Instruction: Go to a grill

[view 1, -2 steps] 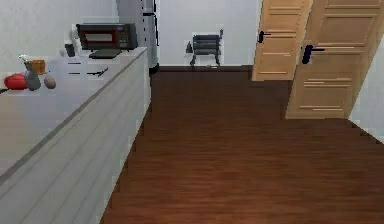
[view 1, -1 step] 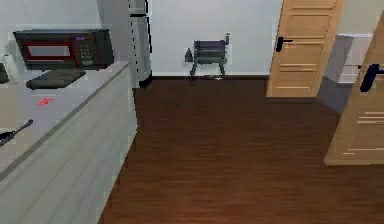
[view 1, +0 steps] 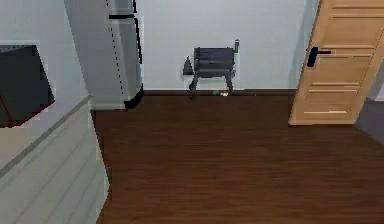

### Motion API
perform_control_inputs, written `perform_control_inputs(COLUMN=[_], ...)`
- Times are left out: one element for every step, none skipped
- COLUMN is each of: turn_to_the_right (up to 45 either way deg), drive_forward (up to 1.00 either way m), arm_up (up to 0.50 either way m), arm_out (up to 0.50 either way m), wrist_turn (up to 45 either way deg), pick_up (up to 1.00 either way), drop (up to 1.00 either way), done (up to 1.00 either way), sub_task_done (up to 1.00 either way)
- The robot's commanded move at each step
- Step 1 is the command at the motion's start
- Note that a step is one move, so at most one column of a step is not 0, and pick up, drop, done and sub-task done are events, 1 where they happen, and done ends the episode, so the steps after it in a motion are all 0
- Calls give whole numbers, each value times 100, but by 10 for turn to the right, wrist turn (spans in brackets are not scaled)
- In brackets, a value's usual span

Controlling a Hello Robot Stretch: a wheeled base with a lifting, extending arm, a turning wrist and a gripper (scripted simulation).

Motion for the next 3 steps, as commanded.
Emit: perform_control_inputs(turn_to_the_right=[0,-60,0], drive_forward=[100,0,35], arm_up=[0,0,0], arm_out=[0,0,0], wrist_turn=[0,0,0], pick_up=[0,0,0], drop=[0,0,0], done=[0,0,0], sub_task_done=[0,0,0])
